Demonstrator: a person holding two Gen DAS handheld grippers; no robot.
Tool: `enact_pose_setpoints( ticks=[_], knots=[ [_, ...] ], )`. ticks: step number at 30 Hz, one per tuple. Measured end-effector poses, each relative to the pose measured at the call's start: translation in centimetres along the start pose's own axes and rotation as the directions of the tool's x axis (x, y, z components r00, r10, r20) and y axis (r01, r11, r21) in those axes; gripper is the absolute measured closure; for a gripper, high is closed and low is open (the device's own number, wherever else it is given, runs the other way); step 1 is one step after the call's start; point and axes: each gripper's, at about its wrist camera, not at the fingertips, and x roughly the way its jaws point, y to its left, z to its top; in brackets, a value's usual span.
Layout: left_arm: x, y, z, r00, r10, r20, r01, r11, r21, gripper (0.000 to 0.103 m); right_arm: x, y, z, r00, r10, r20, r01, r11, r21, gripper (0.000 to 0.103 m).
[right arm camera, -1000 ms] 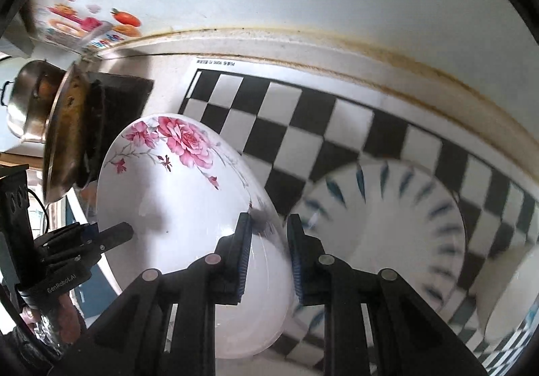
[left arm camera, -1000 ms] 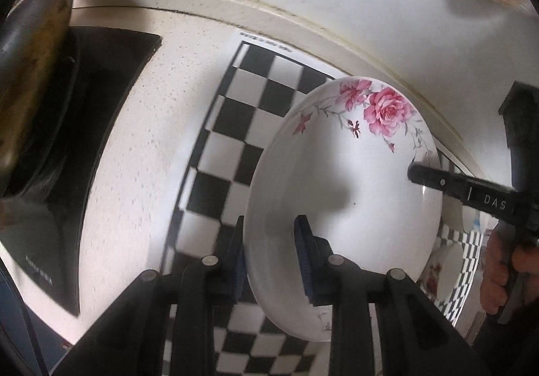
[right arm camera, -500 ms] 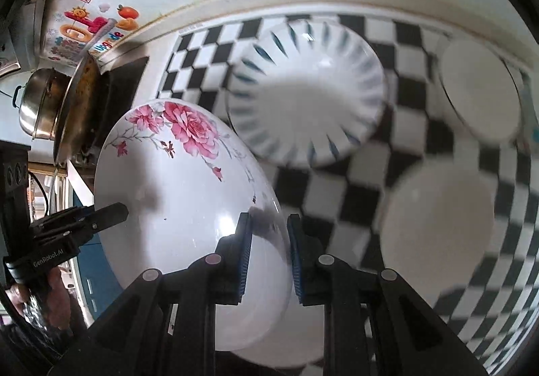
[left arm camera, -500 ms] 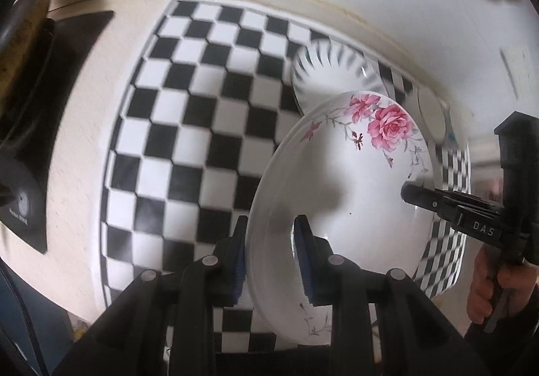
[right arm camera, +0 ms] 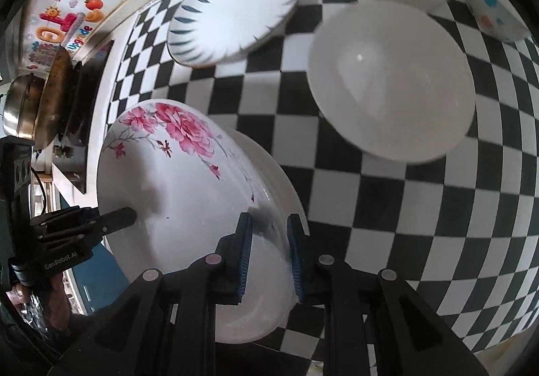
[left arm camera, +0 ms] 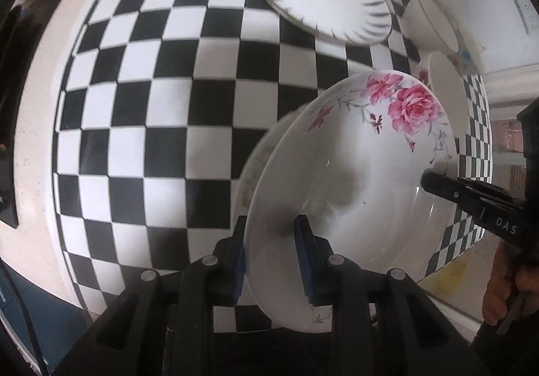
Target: Organize plates and bowls
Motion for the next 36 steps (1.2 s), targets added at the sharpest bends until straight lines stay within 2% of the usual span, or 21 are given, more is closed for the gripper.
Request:
enact_pose_setpoints(
  ticks=[10,18,30,35,36],
  knots=[
    [2.2,-0.3,-0.2,0.999,0.009,-0.032,-0.009,1.0,0.003,0.076,1.0,-0.2,-1.2,1.0,-0.023,-0.012,0.023,1.0,0.001,0.081],
    [3.0,0.4,-1.3,0.998,-0.029,-0.057,0.028,1.0,-0.014,0.076,0.5,0.0,-1.7,0.998,-0.056,-0.033,0.056,0.998,0.01,0.081],
    [4.3,-1.0,-1.6,0.998,-0.007,-0.067,0.008,1.0,0.026,0.075,1.6,-1.8,-3.0,0.994,-0.071,-0.078,0.078,0.992,0.101,0.085],
    [4.2,-1.3,-1.2,0.995,0.003,-0.095,-0.003,1.0,0.006,0.075,1.9,-1.9,-2.8,0.994,-0.078,-0.08,0.088,0.986,0.142,0.082],
    [4.3,-1.4,-1.1,0.994,-0.002,-0.108,0.002,1.0,-0.001,0.071,2.1,-1.7,-2.7,0.993,-0.086,-0.085,0.097,0.985,0.144,0.081]
  ],
)
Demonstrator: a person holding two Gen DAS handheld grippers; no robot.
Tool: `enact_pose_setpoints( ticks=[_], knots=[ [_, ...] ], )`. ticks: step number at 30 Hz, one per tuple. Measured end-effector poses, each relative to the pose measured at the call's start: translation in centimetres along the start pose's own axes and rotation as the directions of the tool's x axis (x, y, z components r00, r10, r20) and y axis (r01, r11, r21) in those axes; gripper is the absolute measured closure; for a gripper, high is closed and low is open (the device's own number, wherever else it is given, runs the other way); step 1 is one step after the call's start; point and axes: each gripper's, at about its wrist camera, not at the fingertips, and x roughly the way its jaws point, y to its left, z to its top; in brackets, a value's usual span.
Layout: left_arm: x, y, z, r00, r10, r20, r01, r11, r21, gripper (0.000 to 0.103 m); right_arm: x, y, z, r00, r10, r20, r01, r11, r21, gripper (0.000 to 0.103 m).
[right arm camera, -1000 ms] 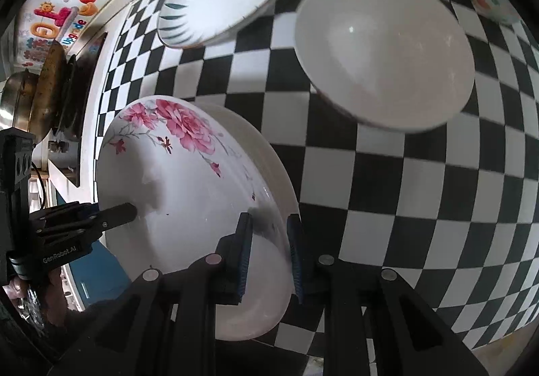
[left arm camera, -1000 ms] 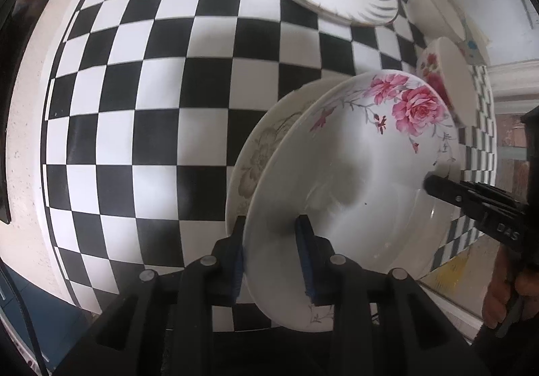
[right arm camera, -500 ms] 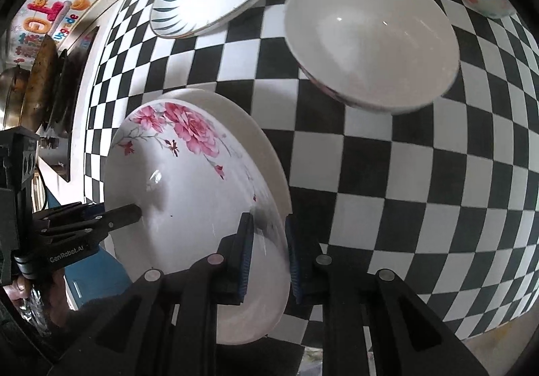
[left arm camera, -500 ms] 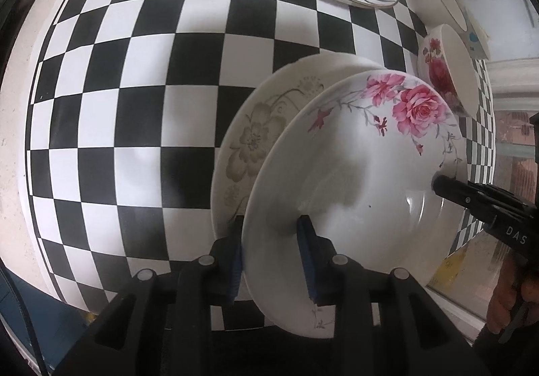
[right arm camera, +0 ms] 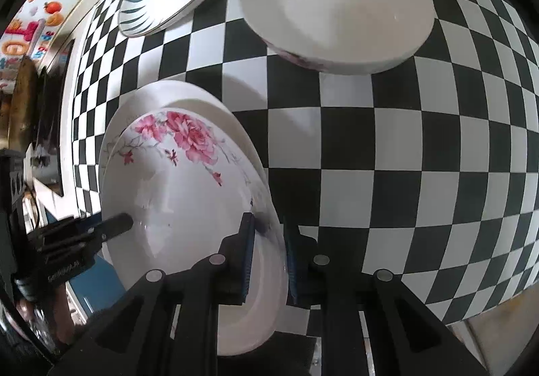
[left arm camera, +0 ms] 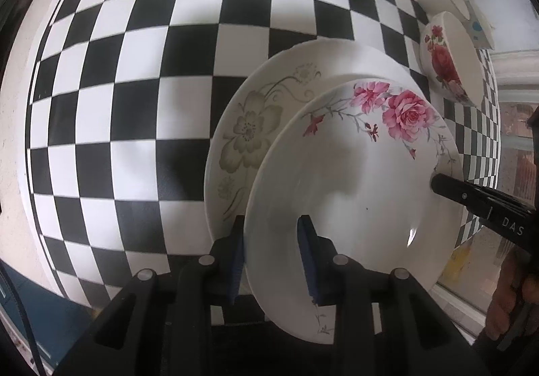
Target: Organize plates and bowls
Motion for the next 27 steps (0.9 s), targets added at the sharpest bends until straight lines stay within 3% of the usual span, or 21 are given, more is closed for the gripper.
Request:
enact_pose_setpoints(
  ticks=[6,12,15,21,27],
  knots=[
    [-0.2,0.6,0.5,0.998,-0.033,-0.05,0.031,0.999,-0.027,0.067,0.4,1.5,0.8,0.998,-0.068,-0.011,0.068,0.997,-0.022,0.077],
    [-1.1,1.8,1.1,0.995,-0.061,-0.074,0.056,0.996,-0.07,0.067,1.0,2.2,0.6,0.996,-0.073,-0.046,0.07,0.996,-0.056,0.077],
    [-1.5,1.5,1.0,0.997,-0.038,-0.074,0.034,0.998,-0.053,0.067,1.2,2.8,0.3,0.995,-0.085,-0.052,0.081,0.994,-0.079,0.077],
    [-2.0,0.1,0.0,0.996,0.078,-0.041,-0.078,0.997,0.006,0.067,1.4,3.8,0.0,0.991,-0.123,-0.043,0.119,0.989,-0.089,0.077],
    [-2.8,-0.5,-1.0,0.993,0.116,-0.002,-0.116,0.993,0.03,0.067,0.9,4.8,-0.6,0.989,-0.148,-0.017,0.146,0.986,-0.075,0.077]
  ],
)
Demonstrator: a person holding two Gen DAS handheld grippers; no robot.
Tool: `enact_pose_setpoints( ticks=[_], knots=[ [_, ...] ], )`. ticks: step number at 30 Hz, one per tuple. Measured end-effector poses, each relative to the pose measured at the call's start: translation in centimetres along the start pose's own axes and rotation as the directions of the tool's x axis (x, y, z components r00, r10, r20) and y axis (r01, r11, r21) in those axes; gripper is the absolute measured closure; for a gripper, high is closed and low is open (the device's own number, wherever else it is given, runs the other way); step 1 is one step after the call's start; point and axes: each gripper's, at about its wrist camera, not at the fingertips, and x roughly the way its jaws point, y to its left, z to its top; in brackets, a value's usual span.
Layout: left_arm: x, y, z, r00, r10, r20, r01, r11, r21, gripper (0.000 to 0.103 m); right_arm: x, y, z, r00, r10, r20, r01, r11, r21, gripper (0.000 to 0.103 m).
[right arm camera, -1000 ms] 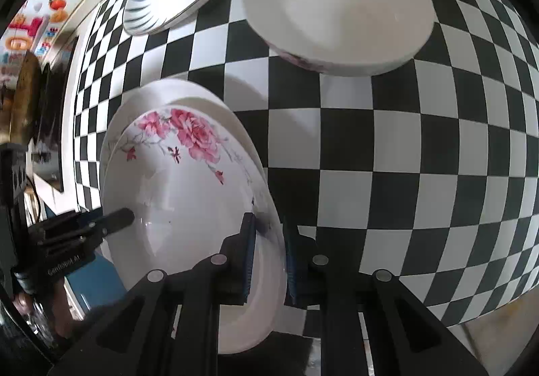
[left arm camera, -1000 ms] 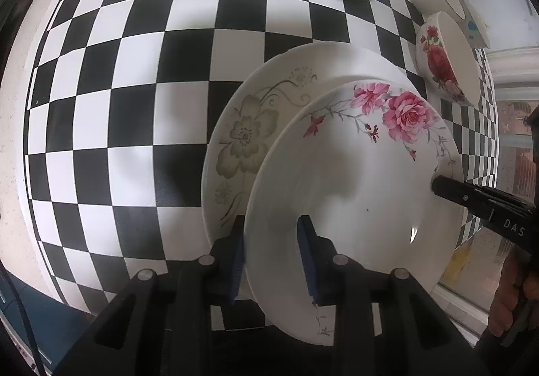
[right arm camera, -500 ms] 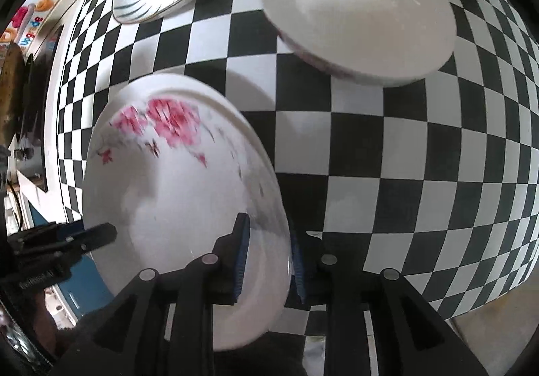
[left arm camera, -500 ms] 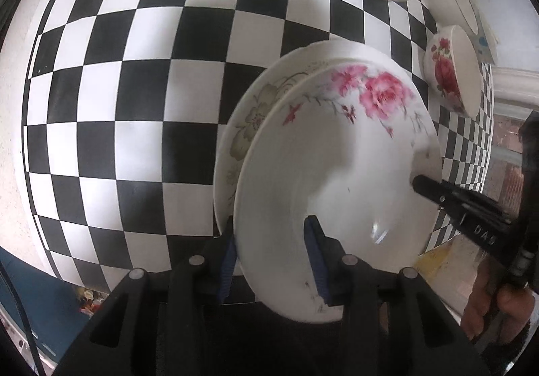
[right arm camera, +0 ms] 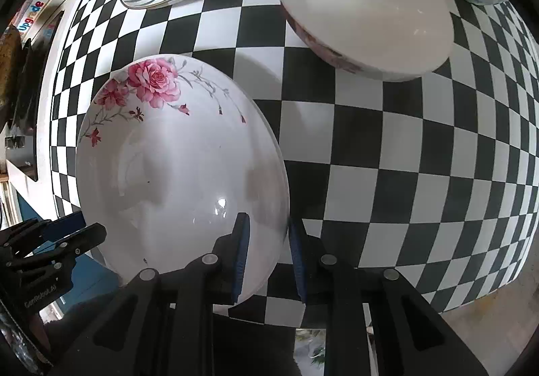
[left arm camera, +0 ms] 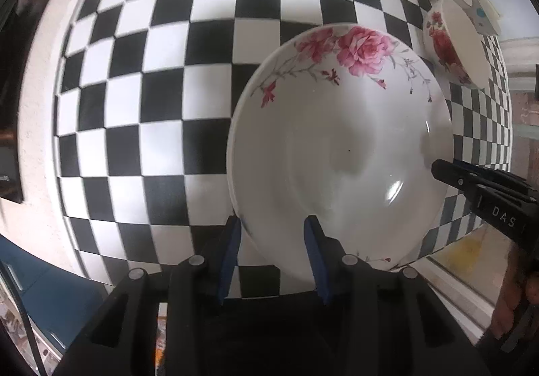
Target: Organize plates and bowls
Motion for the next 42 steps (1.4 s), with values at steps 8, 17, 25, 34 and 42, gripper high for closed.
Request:
enact_pose_setpoints(
  ticks=[8,17,25,34,42],
  knots=[
    [-4.1,-1.2,-0.1,0.982,0.105,0.159,-0.114,0.992,0.047,0.067,-2.1,2.8,-2.3,0.998,-0.007,0.058,0.008,1.0,-0.022,0.077],
    [-7.0,-2.5,1.1,0.969,0.075,0.237,-0.09,0.995,0.054,0.059,-5.6,4.6,-2.4,0.993,0.021,0.12,-0.02,1.0,-0.011,0.06],
    [-10.3,-1.5,7.1,0.955,-0.018,0.295,0.006,0.999,0.041,0.04,-11.0,2.0,4.6,0.971,0.117,0.211,-0.131,0.99,0.056,0.034],
    [-7.7,3.0,19.4,0.964,-0.121,0.237,0.139,0.988,-0.061,0.04,-9.5,0.6,18.3,0.964,0.16,0.211,-0.182,0.979,0.093,0.034],
    [-2.6,4.6,26.0,0.976,-0.173,0.135,0.188,0.976,-0.106,0.04,-4.0,-0.2,24.9,0.979,0.168,0.118,-0.184,0.973,0.141,0.034]
  ],
)
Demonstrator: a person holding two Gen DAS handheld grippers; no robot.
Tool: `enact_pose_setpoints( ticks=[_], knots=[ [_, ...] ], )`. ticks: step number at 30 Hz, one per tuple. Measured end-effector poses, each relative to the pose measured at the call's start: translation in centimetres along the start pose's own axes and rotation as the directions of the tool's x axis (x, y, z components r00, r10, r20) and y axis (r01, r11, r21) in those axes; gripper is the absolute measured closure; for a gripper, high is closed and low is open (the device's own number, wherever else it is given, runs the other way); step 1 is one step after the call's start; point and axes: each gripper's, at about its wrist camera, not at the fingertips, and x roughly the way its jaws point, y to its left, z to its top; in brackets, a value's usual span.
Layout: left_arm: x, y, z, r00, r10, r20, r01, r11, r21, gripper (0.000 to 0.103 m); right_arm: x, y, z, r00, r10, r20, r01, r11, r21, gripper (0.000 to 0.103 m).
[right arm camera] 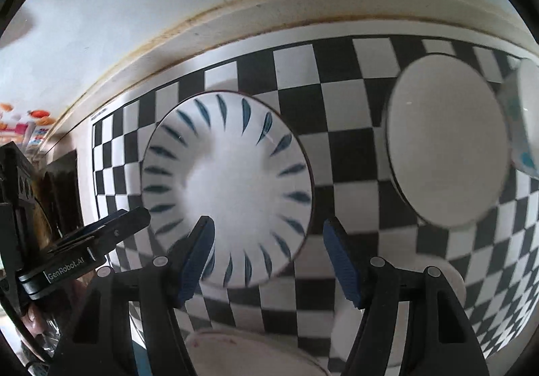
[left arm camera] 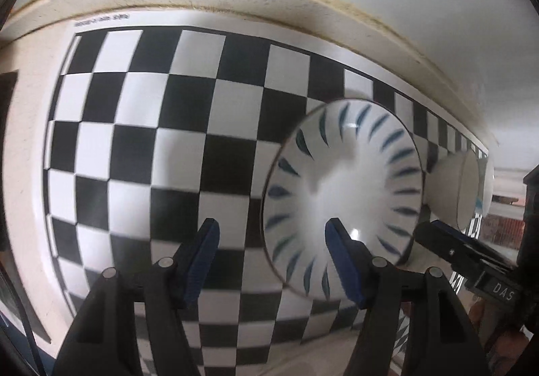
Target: Organize plates and bowls
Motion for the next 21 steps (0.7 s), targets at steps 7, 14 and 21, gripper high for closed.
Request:
enact_pose_setpoints(
  ticks=[7,14,21],
  knots=[
    [2.0,-0.2,2.0,1.0,-0.014,-0.024,0.014,1.0,0.01,0.04,3.3,-0.8,1.8,0.998,-0.001,-0.064,0.002,1.0,0.02,0.034],
    [3.2,-1.1,2.6,0.999,0.003,-0.041,-0.001,0.998,0.055,0.074,4.7,-0.9,1.8,0.997,-0.001,-0.083,0.003,1.0,0.021,0.05],
    [3.5,-2.2,2.2,0.999,0.054,0.005,-0.054,0.994,0.098,0.081,4.3,-0.8,1.3,0.999,-0.044,-0.02,0.044,0.999,-0.004,0.074]
  ],
)
